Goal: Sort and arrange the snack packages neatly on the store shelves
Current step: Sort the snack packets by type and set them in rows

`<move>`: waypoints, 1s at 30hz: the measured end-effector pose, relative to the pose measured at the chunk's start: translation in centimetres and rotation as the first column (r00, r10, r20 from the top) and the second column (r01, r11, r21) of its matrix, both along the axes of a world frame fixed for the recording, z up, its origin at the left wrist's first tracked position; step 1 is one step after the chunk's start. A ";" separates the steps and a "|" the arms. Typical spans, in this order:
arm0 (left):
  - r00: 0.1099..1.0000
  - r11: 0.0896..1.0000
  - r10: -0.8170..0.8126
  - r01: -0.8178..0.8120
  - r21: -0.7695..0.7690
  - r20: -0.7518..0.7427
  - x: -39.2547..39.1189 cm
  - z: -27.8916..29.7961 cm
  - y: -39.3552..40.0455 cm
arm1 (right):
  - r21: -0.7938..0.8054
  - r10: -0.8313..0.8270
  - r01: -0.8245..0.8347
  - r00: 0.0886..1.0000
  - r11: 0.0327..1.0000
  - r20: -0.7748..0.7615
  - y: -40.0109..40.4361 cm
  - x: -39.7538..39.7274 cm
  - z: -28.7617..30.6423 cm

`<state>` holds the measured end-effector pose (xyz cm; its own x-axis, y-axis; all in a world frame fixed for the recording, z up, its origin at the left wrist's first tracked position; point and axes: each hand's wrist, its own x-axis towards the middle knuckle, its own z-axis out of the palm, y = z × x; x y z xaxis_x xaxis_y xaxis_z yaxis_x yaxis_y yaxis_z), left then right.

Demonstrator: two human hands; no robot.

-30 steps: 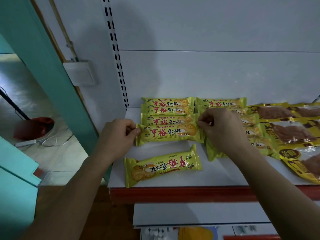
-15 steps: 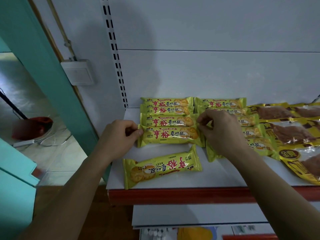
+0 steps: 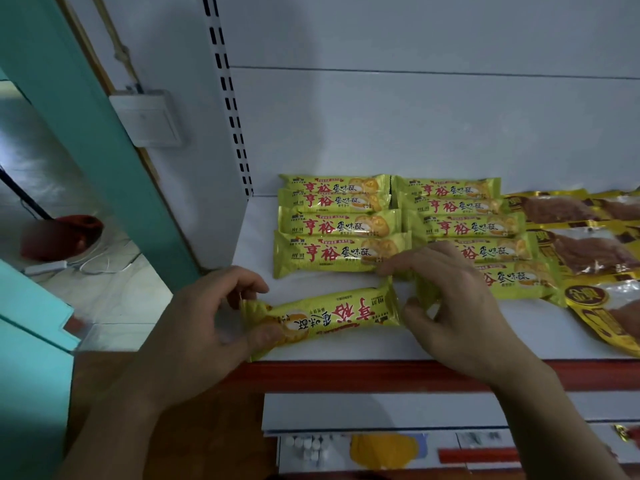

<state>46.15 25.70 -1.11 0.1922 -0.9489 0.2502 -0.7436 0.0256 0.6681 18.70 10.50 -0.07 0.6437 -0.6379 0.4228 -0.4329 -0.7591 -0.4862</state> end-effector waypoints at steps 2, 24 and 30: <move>0.999 1.000 0.021 -0.022 0.018 0.050 -0.6 -0.4 0.3 | -0.057 -0.038 0.036 0.998 0.998 -0.043 0.6 0.0 -0.3; 0.753 0.989 -0.082 -0.019 -0.147 -0.652 -6.0 1.4 -2.0 | 0.622 -0.233 -0.413 0.676 0.666 0.699 2.1 5.4 4.5; 0.700 0.955 0.006 -0.215 -0.203 -0.714 -4.7 1.4 -2.0 | 0.643 -0.305 -0.339 0.668 0.687 0.679 1.3 3.4 3.6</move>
